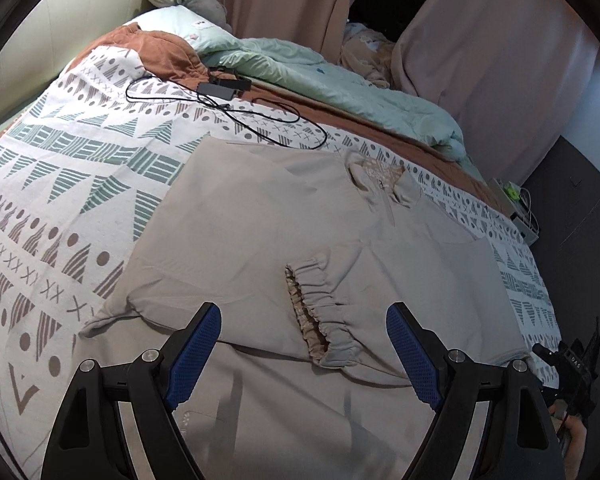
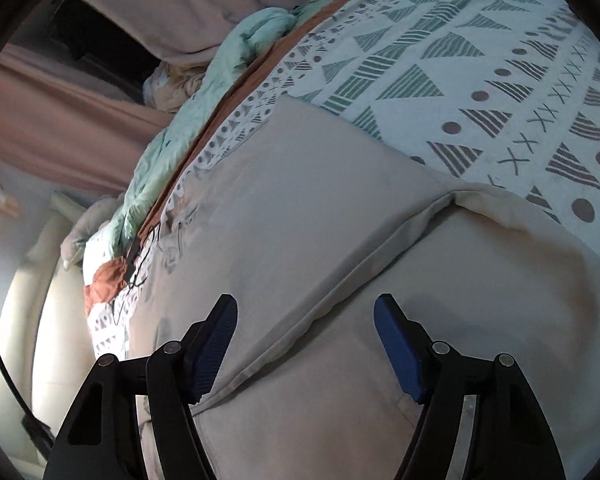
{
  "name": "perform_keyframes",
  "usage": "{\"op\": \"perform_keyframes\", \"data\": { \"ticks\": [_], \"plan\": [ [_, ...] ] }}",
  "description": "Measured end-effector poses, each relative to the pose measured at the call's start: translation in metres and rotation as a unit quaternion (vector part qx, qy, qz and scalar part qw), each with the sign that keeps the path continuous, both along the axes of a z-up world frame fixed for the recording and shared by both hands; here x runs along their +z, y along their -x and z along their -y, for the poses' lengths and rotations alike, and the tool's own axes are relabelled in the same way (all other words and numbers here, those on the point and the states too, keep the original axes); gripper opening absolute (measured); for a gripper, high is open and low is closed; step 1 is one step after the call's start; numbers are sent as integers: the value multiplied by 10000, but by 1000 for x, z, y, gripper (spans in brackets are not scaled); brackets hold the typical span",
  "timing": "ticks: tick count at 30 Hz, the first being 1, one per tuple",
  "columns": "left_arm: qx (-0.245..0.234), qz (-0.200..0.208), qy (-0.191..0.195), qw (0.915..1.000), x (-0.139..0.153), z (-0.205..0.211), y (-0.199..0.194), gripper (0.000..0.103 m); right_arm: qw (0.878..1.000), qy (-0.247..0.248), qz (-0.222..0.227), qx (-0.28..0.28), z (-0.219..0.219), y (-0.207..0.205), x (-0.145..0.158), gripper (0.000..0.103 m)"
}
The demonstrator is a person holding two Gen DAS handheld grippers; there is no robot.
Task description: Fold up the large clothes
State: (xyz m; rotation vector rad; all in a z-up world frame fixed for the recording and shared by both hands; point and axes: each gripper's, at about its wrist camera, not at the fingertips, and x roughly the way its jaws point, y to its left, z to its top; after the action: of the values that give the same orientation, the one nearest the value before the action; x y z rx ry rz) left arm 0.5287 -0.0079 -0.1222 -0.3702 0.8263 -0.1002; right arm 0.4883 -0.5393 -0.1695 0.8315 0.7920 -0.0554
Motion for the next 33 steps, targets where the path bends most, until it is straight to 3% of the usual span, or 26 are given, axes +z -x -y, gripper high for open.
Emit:
{"op": "perform_keyframes", "data": {
  "ticks": [10,12,19,23,26,27,30,33],
  "plan": [
    [-172,-1004,-319,9943,-47,24,-58,75,9958,-809,93,-417,49,-6,-18,72],
    [-152,-1284,-292,9912,-60,25,-70,68,9947,-905,76,-484,56,-11,-22,72],
    [6,-1801,-56,9836,-85,27,-97,65,9920,-1114,29,-596,75,-23,-38,41],
    [-45,-1957,-70,9806,-85,39,-106,41,9914,-1111,-36,-697,80,-23,-45,20],
    [-97,-1993,-211,9797,-83,47,-110,30,9902,-1176,1,-755,83,-20,-49,16],
    [-115,-1963,-258,9801,-80,48,-111,19,9900,-1174,17,-781,83,-19,-49,15],
    [-159,-1758,-376,9836,-68,51,-115,11,9895,-1175,55,-844,84,-15,-47,14],
    [-279,-1607,-615,9847,-58,57,-123,8,9891,-1201,75,-851,85,-14,-46,14]
  ]
}}
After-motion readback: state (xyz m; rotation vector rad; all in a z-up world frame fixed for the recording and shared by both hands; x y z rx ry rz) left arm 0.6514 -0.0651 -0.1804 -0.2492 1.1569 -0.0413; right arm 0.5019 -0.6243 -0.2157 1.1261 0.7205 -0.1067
